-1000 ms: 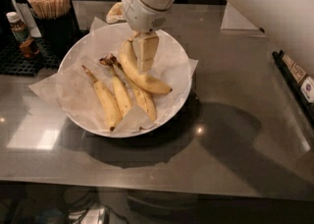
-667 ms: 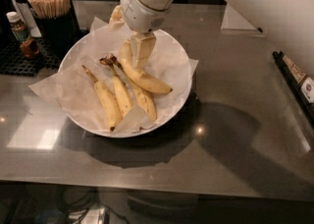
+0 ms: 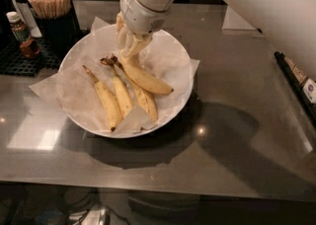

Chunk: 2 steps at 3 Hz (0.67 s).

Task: Pick banana from white bowl

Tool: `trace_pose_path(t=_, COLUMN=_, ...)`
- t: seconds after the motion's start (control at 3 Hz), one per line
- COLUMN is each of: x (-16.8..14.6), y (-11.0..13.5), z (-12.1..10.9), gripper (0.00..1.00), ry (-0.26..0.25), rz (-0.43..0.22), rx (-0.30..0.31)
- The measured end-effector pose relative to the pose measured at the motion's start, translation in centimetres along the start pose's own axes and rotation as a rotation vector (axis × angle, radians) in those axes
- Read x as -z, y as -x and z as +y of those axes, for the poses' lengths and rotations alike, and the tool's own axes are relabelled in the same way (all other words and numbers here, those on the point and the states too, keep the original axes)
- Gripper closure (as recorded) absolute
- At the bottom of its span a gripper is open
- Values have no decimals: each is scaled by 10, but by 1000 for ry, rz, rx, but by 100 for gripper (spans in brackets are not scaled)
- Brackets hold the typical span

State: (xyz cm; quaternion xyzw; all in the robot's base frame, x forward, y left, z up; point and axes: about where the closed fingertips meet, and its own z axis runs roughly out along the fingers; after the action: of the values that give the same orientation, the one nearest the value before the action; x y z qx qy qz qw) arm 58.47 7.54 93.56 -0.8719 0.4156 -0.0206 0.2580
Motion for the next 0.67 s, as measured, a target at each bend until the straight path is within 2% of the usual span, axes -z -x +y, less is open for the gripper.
trace_pose_path(t=0.67, x=-14, y=-17, z=-2, gripper=48, ry=67, rz=45, rx=3)
